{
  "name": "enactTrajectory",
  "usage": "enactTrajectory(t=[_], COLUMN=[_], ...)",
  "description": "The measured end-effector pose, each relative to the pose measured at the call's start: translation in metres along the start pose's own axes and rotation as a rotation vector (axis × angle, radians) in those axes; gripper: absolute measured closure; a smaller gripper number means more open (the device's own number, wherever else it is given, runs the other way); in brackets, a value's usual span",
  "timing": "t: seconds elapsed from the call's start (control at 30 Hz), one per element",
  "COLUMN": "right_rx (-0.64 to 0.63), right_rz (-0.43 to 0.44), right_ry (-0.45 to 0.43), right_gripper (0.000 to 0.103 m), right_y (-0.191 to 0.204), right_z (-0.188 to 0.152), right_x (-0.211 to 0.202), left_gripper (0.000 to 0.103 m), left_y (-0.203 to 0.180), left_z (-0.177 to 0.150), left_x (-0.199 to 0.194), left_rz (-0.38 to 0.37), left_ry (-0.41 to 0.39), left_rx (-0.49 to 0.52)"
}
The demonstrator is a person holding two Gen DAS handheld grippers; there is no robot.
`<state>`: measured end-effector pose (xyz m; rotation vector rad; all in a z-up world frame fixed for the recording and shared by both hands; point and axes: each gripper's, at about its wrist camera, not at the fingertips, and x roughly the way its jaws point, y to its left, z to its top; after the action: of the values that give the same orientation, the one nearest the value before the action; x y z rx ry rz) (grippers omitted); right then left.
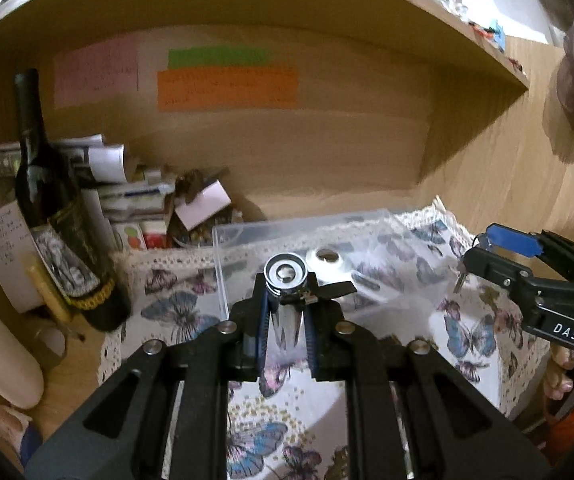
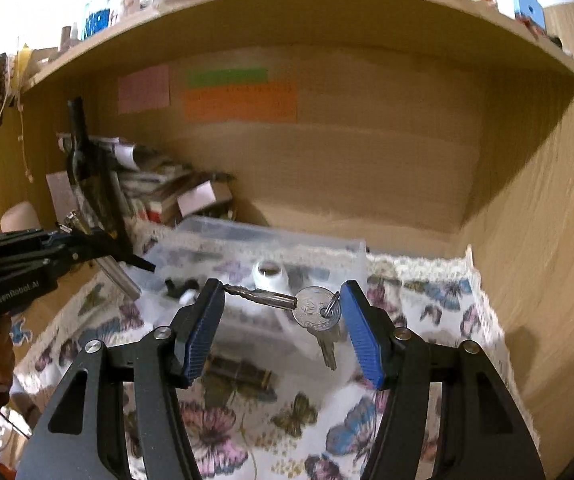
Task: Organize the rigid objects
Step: 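Lift and carry the silver tube and keys over the clear box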
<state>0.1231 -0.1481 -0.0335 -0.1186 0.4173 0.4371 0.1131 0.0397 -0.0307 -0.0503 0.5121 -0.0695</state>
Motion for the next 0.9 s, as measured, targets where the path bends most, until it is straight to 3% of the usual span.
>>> enactTrajectory(t=[0.23,0.37,0.7,0.9], right_rx=[-0.029,-0.051,-0.029,-0.017], right_rz=[0.008,0.005,0.043,0.040], right_ry=[-0.050,-0.025,0.178,0.263], right_gripper=[0.046,0.046,0.046,0.046], right_y=[0.000,0.001,0.003,0.004], right_z=[0.025,0.028,0.009,-0.001], right_x=[0.013,0.032,0.097,0.123], left_gripper=[0.088,0.088,0.088,0.088], left_y=[0.007,0.013,0.028,0.028], left_z=[0.018,0.018,-0.001,-0.007], left_x=[0.021,0.039,0.095,0.106], left_rz=[0.031,0.048,0.030,0.022], left_ry=[0.004,0.037,0.195,0.219], left_rx=[-0.021,-0.027,-0.060,-0.054])
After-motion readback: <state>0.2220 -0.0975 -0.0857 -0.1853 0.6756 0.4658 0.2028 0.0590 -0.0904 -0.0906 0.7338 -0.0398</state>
